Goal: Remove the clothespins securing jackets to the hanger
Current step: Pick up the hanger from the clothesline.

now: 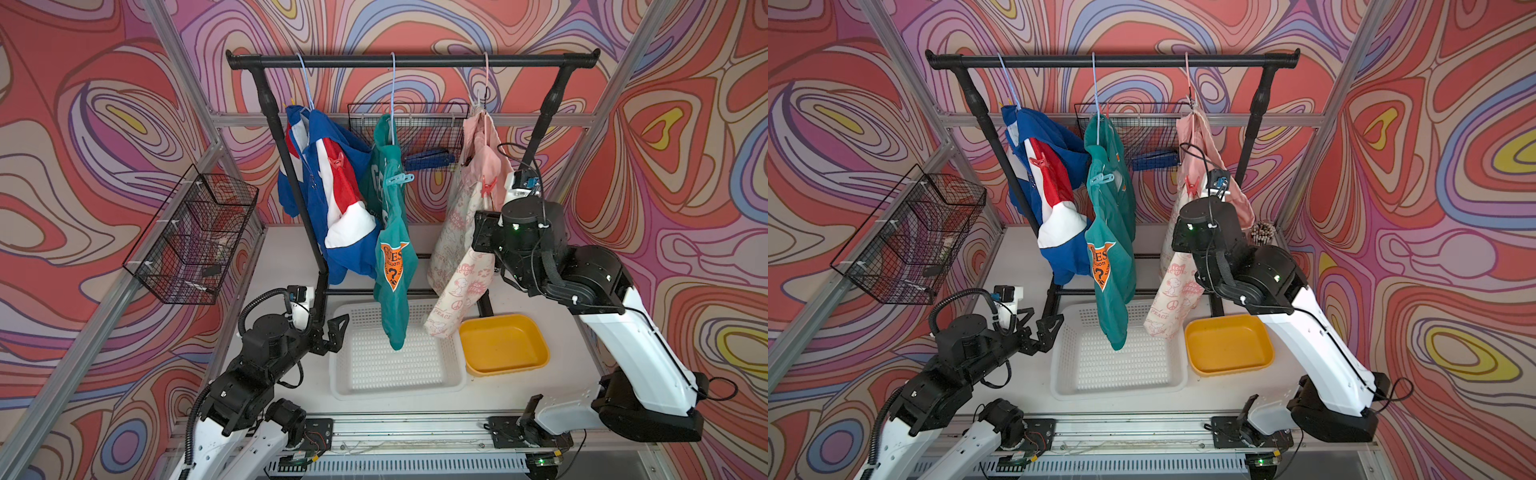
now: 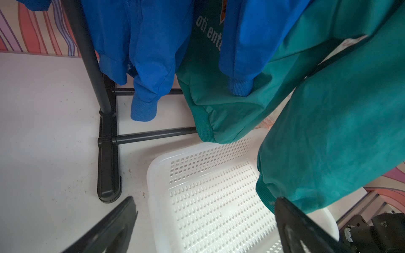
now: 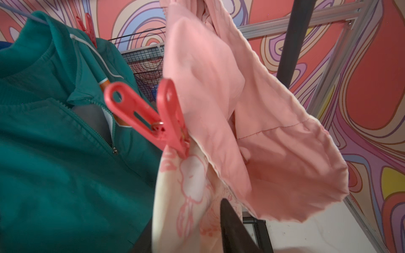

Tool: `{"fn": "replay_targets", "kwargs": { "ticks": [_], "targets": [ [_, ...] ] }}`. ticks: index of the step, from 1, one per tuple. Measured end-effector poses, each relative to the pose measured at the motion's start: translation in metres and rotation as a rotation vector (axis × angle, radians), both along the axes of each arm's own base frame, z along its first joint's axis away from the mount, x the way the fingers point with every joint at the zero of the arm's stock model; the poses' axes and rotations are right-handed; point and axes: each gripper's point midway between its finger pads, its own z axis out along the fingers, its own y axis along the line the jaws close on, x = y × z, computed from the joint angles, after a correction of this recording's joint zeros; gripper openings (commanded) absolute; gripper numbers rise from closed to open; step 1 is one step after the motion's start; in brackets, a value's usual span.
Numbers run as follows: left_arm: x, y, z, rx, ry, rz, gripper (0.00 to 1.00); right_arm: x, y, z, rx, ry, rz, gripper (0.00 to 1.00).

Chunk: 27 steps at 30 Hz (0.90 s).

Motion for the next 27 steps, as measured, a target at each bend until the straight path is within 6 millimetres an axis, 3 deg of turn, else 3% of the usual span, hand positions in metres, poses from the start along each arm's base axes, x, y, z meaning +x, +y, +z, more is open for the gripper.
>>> {"fn": "replay_targets", "kwargs": {
  "ticks": [5, 9, 16, 18, 27],
  "targets": [
    [0.000, -0.002, -0.001, -0.001, 0.005, -0.007, 1.00, 0.005, -0.005, 0.002, -0.018, -0.007, -0.006, 0.34],
    [0.000, -0.003, -0.002, 0.000, 0.013, -0.014, 1.00, 0.011, -0.006, 0.003, -0.032, -0.024, -0.003, 0.21],
    [0.003, -0.005, -0.007, 0.008, 0.033, -0.017, 1.00, 0.022, -0.012, -0.004, -0.076, -0.040, 0.001, 0.10],
    [0.005, -0.006, -0.010, 0.013, 0.045, -0.017, 1.00, 0.024, -0.009, -0.005, -0.088, -0.048, 0.018, 0.00],
    [0.007, -0.021, -0.017, 0.010, 0.106, -0.081, 1.00, 0.026, -0.001, -0.003, -0.109, -0.095, 0.089, 0.00]
  ]
}}
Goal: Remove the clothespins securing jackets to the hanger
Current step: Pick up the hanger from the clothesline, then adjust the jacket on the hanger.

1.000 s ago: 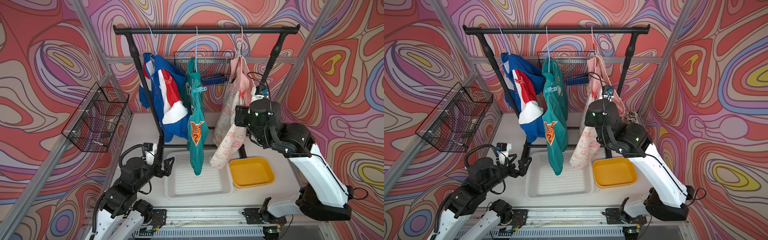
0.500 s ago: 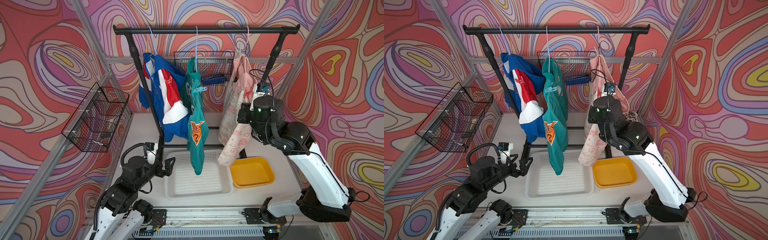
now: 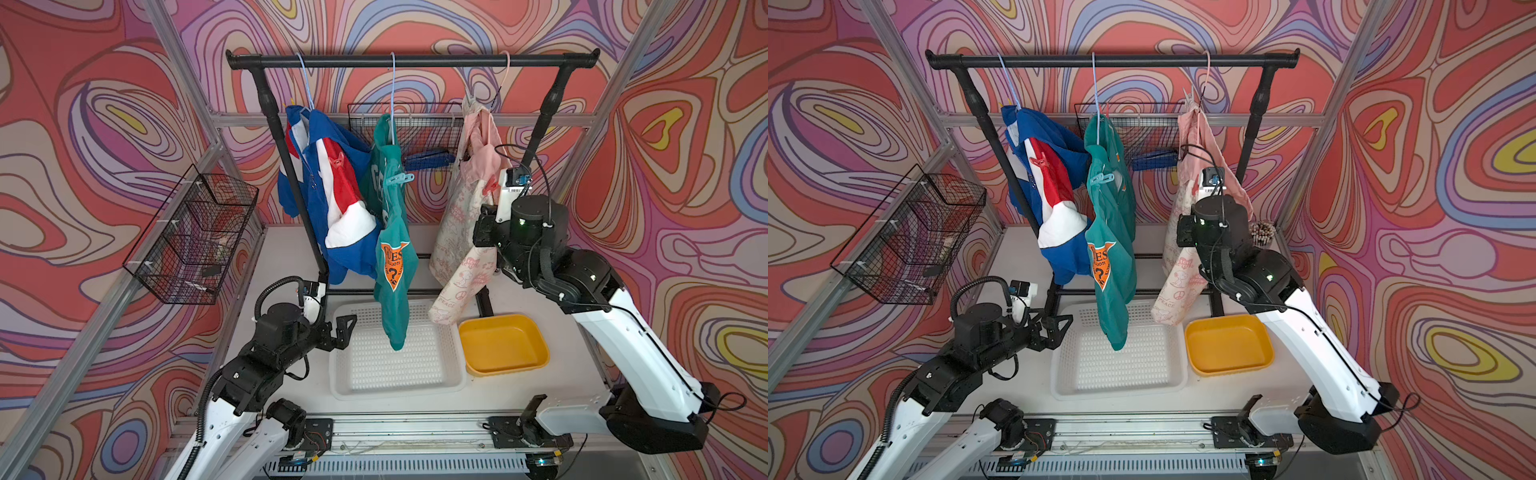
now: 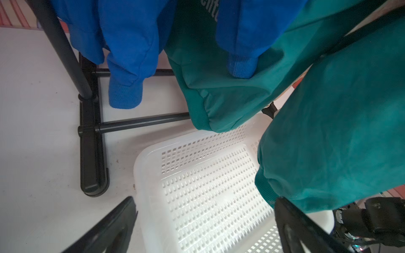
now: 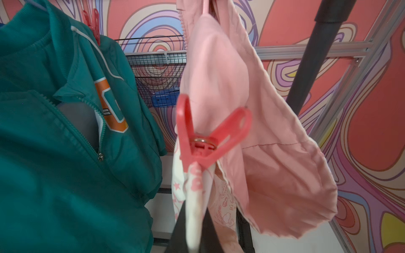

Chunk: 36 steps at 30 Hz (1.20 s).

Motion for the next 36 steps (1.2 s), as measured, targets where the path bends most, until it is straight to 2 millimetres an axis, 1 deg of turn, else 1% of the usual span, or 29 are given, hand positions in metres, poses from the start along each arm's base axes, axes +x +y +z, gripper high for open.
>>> {"fn": "replay_targets", "kwargs": {
  "ticks": [4, 14, 17, 19, 22, 26, 36],
  "targets": [
    [-0.010, -0.020, 0.003, -0.018, 0.013, -0.100, 1.00, -0.003, 0.004, 0.005, 0.001, -0.021, 0.045, 0.00],
    [-0.054, -0.083, 0.030, -0.030, -0.049, -0.397, 1.00, -0.009, 0.013, 0.027, 0.016, -0.084, 0.129, 0.00],
    [-0.067, -0.104, 0.032, -0.006, -0.062, -0.477, 1.00, -0.012, 0.016, 0.034, 0.021, -0.105, 0.154, 0.00],
    [-0.070, -0.117, 0.032, 0.002, -0.065, -0.509, 1.00, -0.014, 0.017, 0.038, 0.021, -0.114, 0.164, 0.00],
    [-0.067, -0.131, 0.027, 0.014, -0.063, -0.516, 1.00, -0.016, 0.017, 0.044, 0.024, -0.128, 0.177, 0.00],
    [-0.051, -0.141, 0.022, 0.041, -0.063, -0.467, 1.00, -0.018, 0.015, 0.048, 0.022, -0.140, 0.177, 0.00],
    [-0.011, -0.153, 0.023, 0.085, -0.077, -0.306, 1.00, -0.031, 0.012, 0.059, 0.046, -0.164, 0.214, 0.00]
  ]
}}
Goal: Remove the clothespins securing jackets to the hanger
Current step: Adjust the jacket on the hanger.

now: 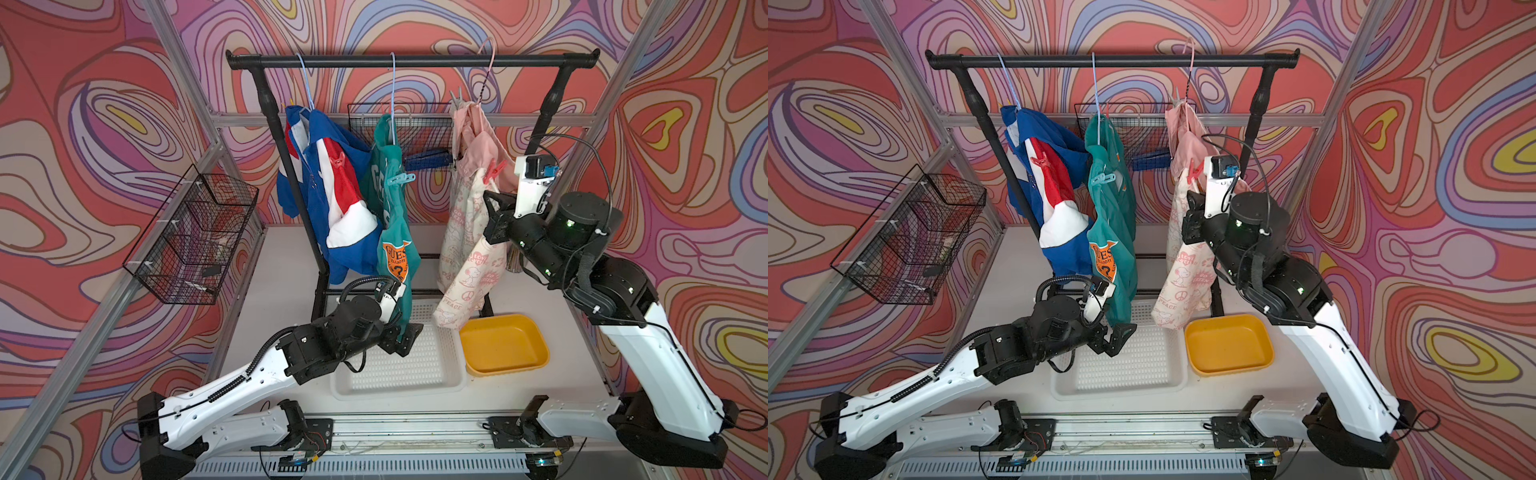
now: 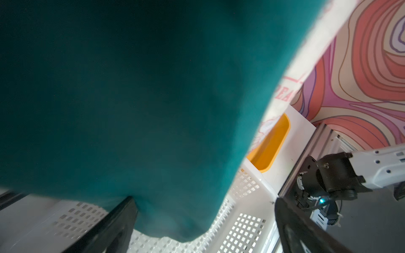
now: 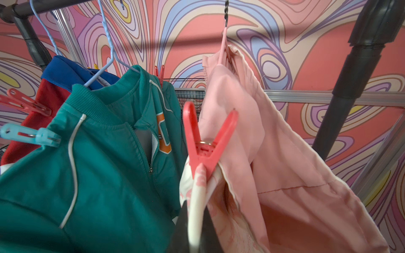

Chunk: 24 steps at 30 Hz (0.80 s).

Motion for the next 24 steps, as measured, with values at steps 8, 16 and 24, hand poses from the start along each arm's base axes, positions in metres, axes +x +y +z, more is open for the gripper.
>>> {"fn": "replay_targets", "kwargs": {
  "ticks": [8, 16, 24],
  "targets": [
    [0.024, -0.005, 0.000, 0.030, -0.016, 0.100, 1.00, -0.017, -0.007, 0.010, 0.019, -0.020, 0.037, 0.00],
    [0.049, -0.005, -0.011, 0.069, 0.001, 0.167, 1.00, -0.021, -0.007, 0.024, 0.029, -0.049, 0.055, 0.00],
    [0.076, 0.009, -0.004, 0.045, 0.016, 0.242, 1.00, -0.041, -0.011, 0.040, 0.066, -0.071, 0.112, 0.00]
  ]
}}
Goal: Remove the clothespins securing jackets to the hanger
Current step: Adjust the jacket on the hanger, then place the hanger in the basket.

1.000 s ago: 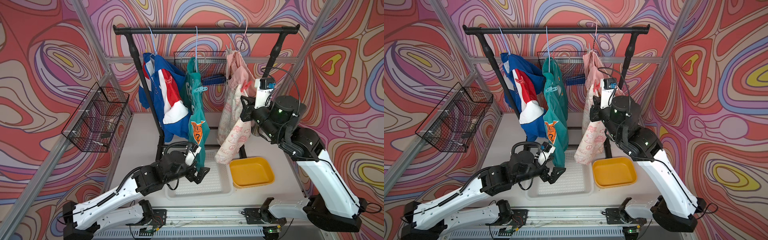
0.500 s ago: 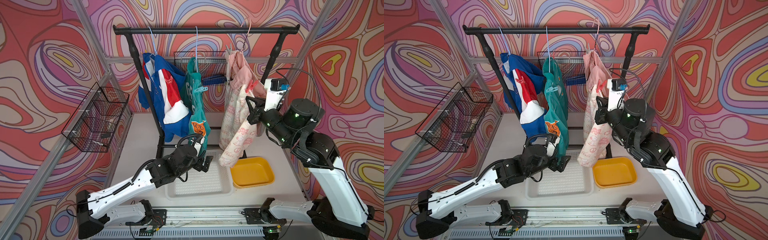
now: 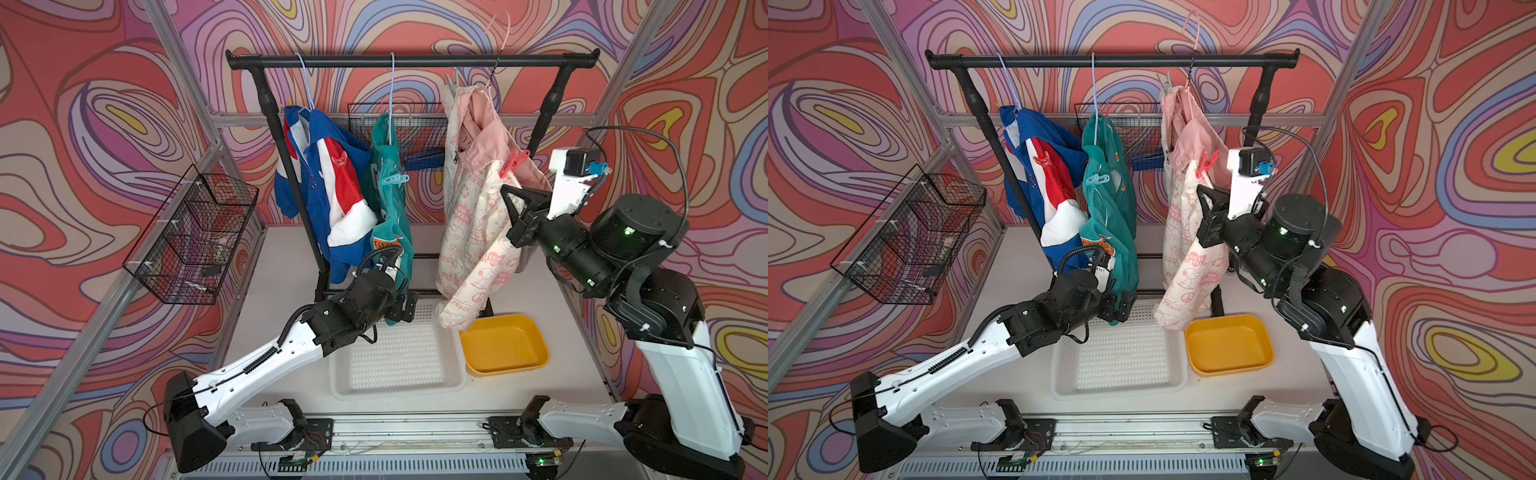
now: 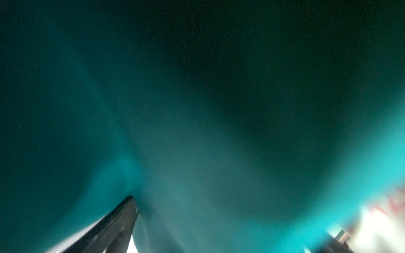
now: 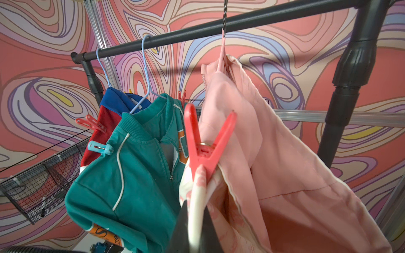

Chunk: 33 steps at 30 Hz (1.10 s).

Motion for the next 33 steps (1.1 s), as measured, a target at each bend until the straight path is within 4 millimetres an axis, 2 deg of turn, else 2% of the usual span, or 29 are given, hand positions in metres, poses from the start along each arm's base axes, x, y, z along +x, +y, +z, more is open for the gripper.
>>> {"fn": "replay_targets", "kwargs": {
  "ticks": [6, 12, 19, 23, 27, 30, 33],
  "targets": [
    [0.015, -0.006, 0.004, -0.007, 0.007, 0.010, 1.00, -0.024, -0.011, -0.005, 0.013, 0.020, 0.045, 0.00],
    [0.052, 0.014, 0.009, -0.046, 0.027, 0.085, 1.00, -0.056, -0.020, -0.003, 0.043, 0.029, 0.129, 0.00],
    [0.091, 0.022, 0.015, -0.090, 0.038, 0.126, 1.00, -0.078, -0.010, -0.008, 0.046, 0.053, 0.256, 0.00],
    [0.114, 0.044, 0.009, -0.111, 0.059, 0.182, 1.00, -0.083, -0.004, -0.014, 0.037, 0.078, 0.304, 0.00],
    [0.135, 0.076, 0.007, -0.129, 0.067, 0.257, 1.00, -0.090, -0.001, -0.015, 0.037, 0.085, 0.341, 0.00],
    [0.144, 0.093, 0.005, -0.136, 0.072, 0.294, 1.00, -0.096, -0.001, -0.013, 0.038, 0.085, 0.363, 0.00],
    [0.152, 0.102, 0.007, -0.140, 0.070, 0.314, 1.00, -0.103, 0.000, -0.007, 0.046, 0.069, 0.395, 0.00]
  ]
}}
